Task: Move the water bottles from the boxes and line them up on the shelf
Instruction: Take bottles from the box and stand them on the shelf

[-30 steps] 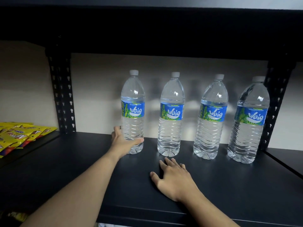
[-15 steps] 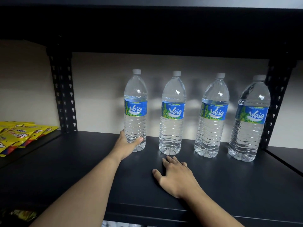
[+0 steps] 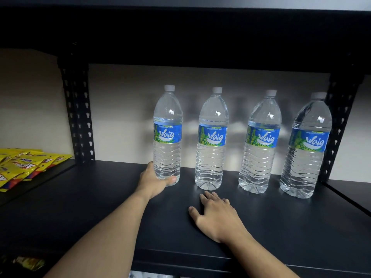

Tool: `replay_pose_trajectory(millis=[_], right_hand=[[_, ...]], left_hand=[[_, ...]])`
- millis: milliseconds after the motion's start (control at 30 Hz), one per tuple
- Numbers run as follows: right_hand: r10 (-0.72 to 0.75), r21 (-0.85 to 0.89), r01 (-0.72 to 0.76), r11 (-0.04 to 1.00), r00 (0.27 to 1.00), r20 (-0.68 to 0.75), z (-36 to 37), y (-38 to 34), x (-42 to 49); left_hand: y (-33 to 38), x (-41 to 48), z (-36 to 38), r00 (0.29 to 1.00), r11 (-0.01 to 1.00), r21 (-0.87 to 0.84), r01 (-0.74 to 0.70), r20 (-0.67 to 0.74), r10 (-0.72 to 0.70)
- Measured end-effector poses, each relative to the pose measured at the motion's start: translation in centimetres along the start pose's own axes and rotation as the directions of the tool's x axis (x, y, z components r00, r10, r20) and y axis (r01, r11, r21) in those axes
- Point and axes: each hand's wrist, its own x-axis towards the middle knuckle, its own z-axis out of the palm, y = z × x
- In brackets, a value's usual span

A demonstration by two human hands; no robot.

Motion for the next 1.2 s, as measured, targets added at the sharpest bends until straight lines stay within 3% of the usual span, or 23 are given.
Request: replay_pose_trajectory(millis=[600, 933, 1067, 1200], right_hand=[[0.006, -0.013, -0.005, 1.0, 1.0, 0.016, 0.0, 0.0, 0.1], [0.015, 0.011, -0.015, 1.0, 1.0, 0.002, -1.1, -0.6, -0.8], [0.032, -0.046, -0.038, 0.998, 0.993, -0.11, -1.9, -1.4, -1.9], [0.031, -0.088, -0.047, 0.995, 0.984, -0.175, -1.8, -2.2, -3.7]], left_hand=[[-0.1, 0.5, -0.1, 0.998, 0.998, 0.064, 0.007, 0.061, -0.011], [0.3, -1.1, -1.3, 0.985, 0.982, 0.165, 0.092, 0.128, -0.114], [0.3, -4.6, -2.7, 0.98, 0.976, 0.16, 0.15, 0.107, -0.168], [0.6, -11.1, -4.8, 0.998, 0.981, 0.187, 0.044, 0.041, -0.053]])
